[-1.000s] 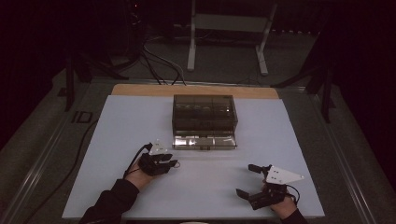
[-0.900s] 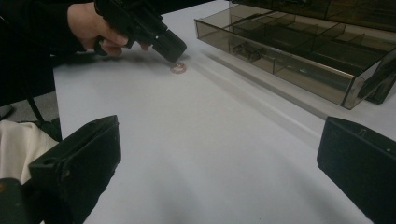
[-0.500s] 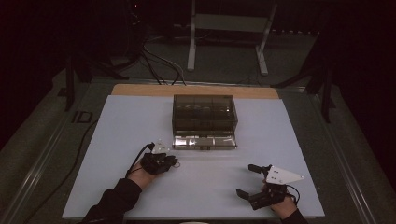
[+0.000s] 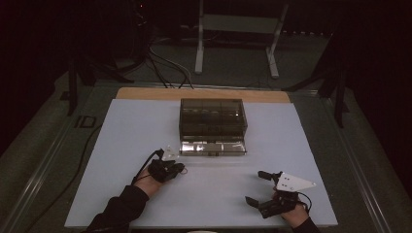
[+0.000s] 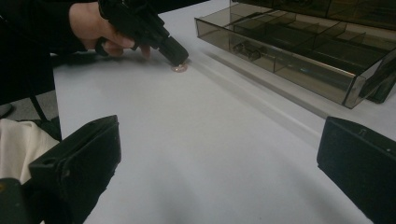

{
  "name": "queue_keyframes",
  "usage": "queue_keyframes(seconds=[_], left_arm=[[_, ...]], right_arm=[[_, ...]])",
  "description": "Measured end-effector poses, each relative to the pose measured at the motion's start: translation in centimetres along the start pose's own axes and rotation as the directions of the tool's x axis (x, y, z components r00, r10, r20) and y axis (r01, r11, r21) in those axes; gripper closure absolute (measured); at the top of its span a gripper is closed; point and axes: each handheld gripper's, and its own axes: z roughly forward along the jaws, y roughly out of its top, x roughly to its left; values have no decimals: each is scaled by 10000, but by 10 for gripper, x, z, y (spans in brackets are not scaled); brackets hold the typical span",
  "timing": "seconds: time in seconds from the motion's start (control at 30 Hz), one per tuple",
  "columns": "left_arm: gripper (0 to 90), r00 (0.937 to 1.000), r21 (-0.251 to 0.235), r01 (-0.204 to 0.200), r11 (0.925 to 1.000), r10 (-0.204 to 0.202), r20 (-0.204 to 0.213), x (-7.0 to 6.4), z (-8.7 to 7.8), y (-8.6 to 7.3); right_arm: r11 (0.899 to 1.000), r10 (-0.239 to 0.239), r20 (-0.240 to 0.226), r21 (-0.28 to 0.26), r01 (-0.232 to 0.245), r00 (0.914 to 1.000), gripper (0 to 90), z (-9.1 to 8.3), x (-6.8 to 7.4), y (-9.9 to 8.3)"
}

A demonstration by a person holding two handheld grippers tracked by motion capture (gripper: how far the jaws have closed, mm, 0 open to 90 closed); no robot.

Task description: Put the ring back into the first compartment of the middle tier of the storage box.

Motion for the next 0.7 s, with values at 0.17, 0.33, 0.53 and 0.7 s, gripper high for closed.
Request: queue_keyframes(seconds=[0.17, 0.33, 0.53, 0.7], left_arm=[[900, 10000, -97, 19, 10000, -19, 1, -1, -1, 0], [900, 10000, -75, -92, 9999, 92, 19, -2, -2, 0], [900, 10000, -235, 45, 9997, -46, -15, 1, -9, 1], [900, 9998, -341, 188, 9992, -185, 75, 4, -14, 1]], right_arm=[[10000, 8, -1, 6, -8, 10000, 0, 0, 0, 0], [10000, 21, 1, 8, -21, 10000, 0, 0, 0, 0], [10000, 29, 7, -17, -29, 10000, 0, 0, 0, 0], [10000, 38, 6, 16, -38, 10000, 0, 0, 0, 0]])
